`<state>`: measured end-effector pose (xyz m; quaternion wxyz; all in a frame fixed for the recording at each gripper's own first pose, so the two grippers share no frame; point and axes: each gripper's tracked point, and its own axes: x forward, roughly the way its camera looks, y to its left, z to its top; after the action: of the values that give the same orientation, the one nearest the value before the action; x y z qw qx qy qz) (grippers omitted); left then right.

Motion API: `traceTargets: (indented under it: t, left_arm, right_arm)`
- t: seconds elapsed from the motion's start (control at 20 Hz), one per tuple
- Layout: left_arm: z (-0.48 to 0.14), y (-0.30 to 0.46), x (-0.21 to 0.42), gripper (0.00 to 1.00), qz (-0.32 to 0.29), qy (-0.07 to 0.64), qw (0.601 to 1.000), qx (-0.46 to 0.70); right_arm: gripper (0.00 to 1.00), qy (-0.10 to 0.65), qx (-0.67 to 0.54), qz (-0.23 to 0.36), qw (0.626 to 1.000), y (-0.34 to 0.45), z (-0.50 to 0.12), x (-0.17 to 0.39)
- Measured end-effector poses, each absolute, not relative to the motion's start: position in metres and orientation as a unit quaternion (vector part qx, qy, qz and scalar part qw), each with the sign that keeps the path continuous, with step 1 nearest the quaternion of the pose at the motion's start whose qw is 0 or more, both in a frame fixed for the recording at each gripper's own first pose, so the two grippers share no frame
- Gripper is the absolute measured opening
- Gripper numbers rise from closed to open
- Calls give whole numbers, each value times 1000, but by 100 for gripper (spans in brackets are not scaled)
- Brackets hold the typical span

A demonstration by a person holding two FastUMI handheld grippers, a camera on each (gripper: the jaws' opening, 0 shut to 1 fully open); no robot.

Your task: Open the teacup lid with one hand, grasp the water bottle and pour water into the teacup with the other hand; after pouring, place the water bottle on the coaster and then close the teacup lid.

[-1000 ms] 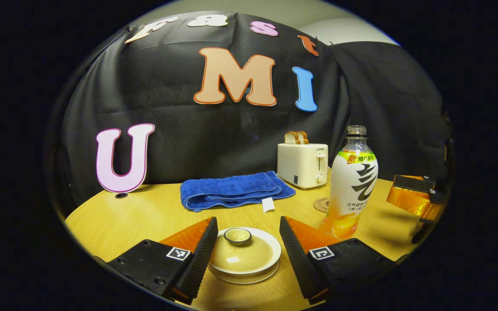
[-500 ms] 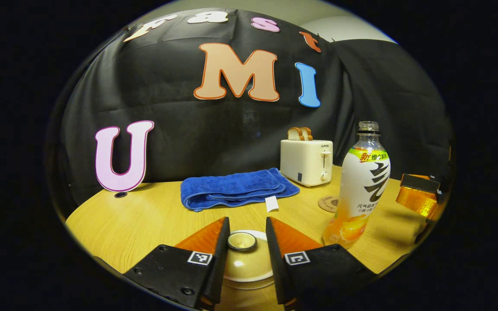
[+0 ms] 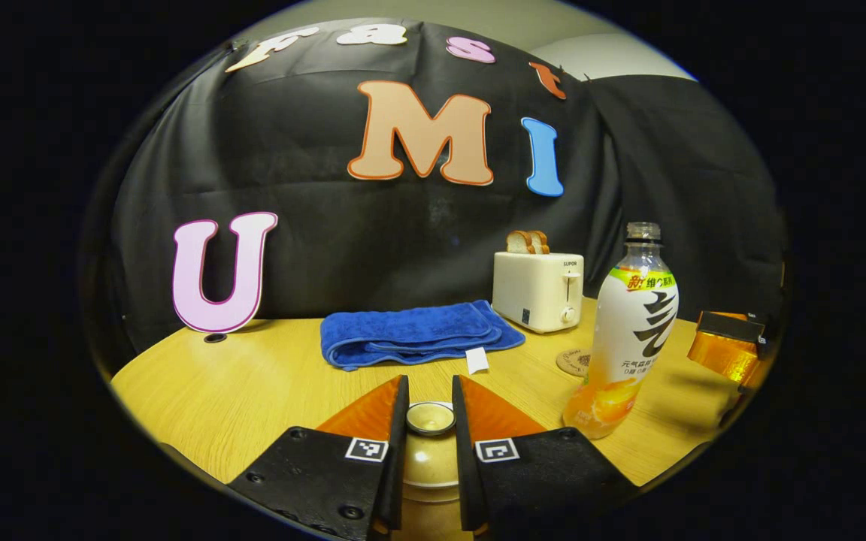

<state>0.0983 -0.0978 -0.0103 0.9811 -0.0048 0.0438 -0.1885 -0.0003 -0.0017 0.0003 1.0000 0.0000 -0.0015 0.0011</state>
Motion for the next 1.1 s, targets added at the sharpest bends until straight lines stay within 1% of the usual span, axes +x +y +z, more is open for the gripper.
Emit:
traceTargets:
  t: [0.1,0.25,0.3,0.4,0.45,0.5,0.55,0.95,1.05,1.1]
  left_arm:
    - [-4,-94,96,28,-178,22,984,-5]
    - [-4,-81,86,28,-164,22,986,-3]
    - [-4,-76,83,28,-160,19,987,-3]
    - [-2,-63,74,28,-150,15,989,-2]
    - [0,-56,68,28,-146,8,989,-1]
    - [4,-46,62,27,-136,-2,991,-3]
    - [2,-33,59,27,-122,3,992,-2]
    - [3,23,30,27,-54,0,999,0]
    - [2,34,25,27,-45,1,999,1]
    - [3,37,22,27,-41,-1,999,1]
  right_arm:
    - [96,-1,0,2,1000,-1,0,0]
    - [96,-2,1,11,1000,2,0,-1]
    - [100,-1,1,16,1000,3,0,0]
    - [100,-1,1,28,1000,9,-1,0]
    - [96,0,2,36,999,12,0,0]
    - [95,2,2,49,999,17,-2,0]
    - [94,4,3,74,997,27,-2,2]
    - [94,14,5,136,991,62,-7,16]
    - [95,31,2,142,989,67,-14,23]
    - [100,41,1,146,989,70,-16,26]
